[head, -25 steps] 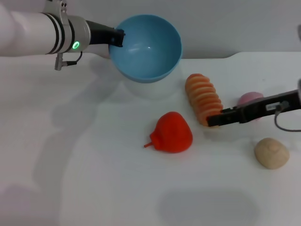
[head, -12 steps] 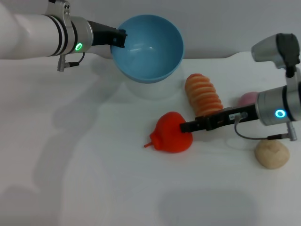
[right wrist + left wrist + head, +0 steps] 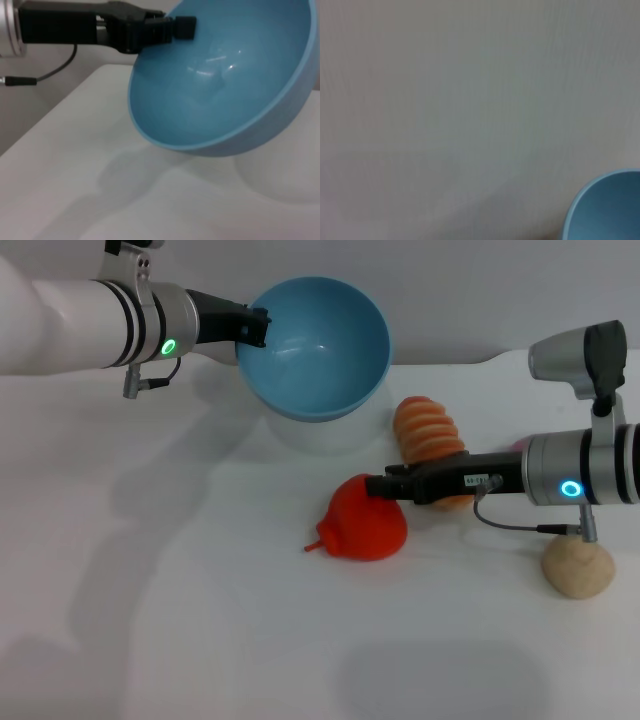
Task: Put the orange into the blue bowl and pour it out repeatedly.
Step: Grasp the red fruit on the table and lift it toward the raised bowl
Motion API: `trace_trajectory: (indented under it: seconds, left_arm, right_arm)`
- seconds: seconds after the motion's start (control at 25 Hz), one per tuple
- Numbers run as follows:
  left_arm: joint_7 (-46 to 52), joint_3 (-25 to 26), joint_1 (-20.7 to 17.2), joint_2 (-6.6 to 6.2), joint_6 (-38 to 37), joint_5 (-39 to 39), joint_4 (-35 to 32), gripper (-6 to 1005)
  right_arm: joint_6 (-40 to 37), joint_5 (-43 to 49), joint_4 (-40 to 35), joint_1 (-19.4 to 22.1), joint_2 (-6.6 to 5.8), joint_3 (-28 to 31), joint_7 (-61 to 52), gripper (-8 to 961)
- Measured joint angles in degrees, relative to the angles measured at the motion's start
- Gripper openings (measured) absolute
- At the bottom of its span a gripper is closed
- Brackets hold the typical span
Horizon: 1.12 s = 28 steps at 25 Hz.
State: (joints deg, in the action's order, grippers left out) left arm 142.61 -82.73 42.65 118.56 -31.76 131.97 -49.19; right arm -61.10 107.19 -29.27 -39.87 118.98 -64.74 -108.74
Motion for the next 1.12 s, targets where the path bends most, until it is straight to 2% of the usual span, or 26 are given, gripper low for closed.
trace_trajectory:
  seconds: [0.04,0.28,0.6,0.72,0.84,1.12]
  left_arm:
    - [0.03,0.00,-0.09,0.01,0.00,-0.03,-0.09,-1]
    - [0.09,-0.01,-0.05,0.01,0.05,-0.06,-0.15,-1]
    - [0.12,0.02,-0.15,0.01,0.18,-0.06,-0.21,-2]
    - [0.13,0.03,-0.37,0.01,0.17,-0.07,-0.21,-2]
    - [0.13,0.03,-0.49,-0.02,0.12,-0.08,0.00,-1]
    - [-0.26,0.04,-0.43,-0.37,-0.29,0.68,-0.28,-1]
  right_arm:
    - [0.00,-0.22,0.49,-0.09,-0.03,-0.01,0.22,594]
    - [-0.26,-0.30,2.43,-0.73,-0.14,-0.04,-0.42,392]
    - [-0.02,-0.33,2.09,-0.20,-0.23,0.01,-0.27,3]
    - [-0.78,-0.22,1.07,-0.03,-0.24,-0.04,-0.19,3]
    - [-4.77,-0.06,-3.42,1.84,-0.19,-0.04,0.24,2]
    - [-16.48,-0.45,-23.43,8.88,-0.19,-0.04,-4.64,3]
